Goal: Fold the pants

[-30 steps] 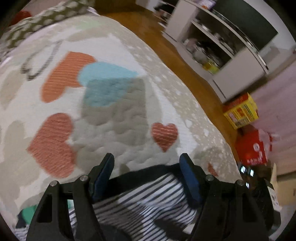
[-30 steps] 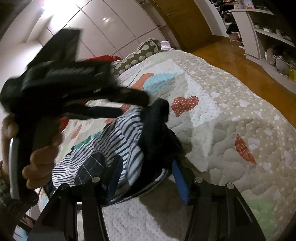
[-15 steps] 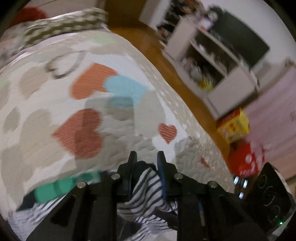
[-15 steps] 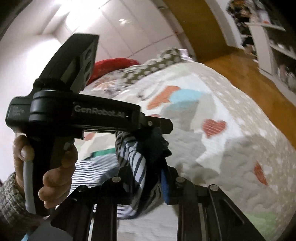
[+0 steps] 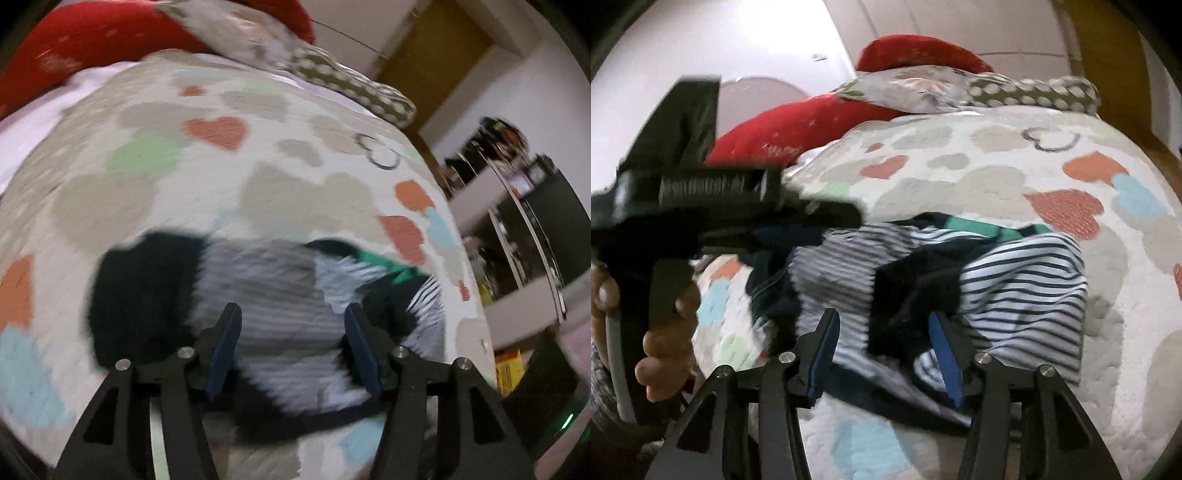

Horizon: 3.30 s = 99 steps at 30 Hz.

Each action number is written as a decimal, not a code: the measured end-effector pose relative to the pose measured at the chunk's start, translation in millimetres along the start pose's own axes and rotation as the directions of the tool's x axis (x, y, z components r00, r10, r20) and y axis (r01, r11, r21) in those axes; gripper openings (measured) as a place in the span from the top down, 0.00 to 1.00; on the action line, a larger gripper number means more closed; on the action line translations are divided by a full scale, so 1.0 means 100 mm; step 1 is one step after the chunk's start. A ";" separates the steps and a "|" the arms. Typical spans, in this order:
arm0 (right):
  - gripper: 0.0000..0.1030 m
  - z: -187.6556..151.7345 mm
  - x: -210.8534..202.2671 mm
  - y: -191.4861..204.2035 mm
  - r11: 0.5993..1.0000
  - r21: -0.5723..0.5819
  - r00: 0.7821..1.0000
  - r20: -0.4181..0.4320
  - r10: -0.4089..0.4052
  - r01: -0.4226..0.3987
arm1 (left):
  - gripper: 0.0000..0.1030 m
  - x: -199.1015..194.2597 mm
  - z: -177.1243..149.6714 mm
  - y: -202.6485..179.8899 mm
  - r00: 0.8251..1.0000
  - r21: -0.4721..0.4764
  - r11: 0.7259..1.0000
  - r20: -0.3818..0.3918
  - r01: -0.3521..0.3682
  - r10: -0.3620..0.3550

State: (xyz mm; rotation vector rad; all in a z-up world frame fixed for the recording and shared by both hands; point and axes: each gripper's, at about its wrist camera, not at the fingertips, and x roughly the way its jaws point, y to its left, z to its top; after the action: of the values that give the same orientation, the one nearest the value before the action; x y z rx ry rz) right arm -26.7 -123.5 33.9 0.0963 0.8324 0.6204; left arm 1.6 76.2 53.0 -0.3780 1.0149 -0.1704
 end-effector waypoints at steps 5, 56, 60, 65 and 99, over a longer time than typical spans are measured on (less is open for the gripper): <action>0.47 0.04 -0.31 -0.08 0.999 0.052 0.999 0.035 -0.016 0.014 | 0.45 -0.24 -0.37 0.32 1.000 -0.073 0.997 0.023 -0.009 0.011; 0.31 -0.41 -0.22 0.64 0.920 0.050 0.922 -0.047 -0.385 0.388 | 0.26 -1.09 -0.69 0.29 0.938 -0.008 0.978 0.284 -0.206 0.200; 0.31 -0.42 -0.20 0.64 0.920 0.049 0.920 -0.060 -0.387 0.390 | 0.26 -1.04 -0.70 0.31 0.943 -0.013 0.980 0.267 -0.201 0.197; 0.31 -0.44 -0.16 0.60 0.916 0.054 0.916 -0.080 -0.392 0.397 | 0.26 -0.97 -0.71 0.37 0.952 -0.020 0.982 0.243 -0.189 0.188; 0.34 0.83 2.20 1.72 0.928 -0.324 0.760 -0.552 -0.342 0.183 | 0.26 -0.79 -1.04 1.69 0.975 -0.405 0.902 0.212 0.151 -0.068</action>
State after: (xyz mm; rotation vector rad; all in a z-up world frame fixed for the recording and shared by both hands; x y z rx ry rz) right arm 62.2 151.4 -1.4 -0.4766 1.3501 0.4794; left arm -134.5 232.6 2.3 -0.8319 0.8323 -0.0122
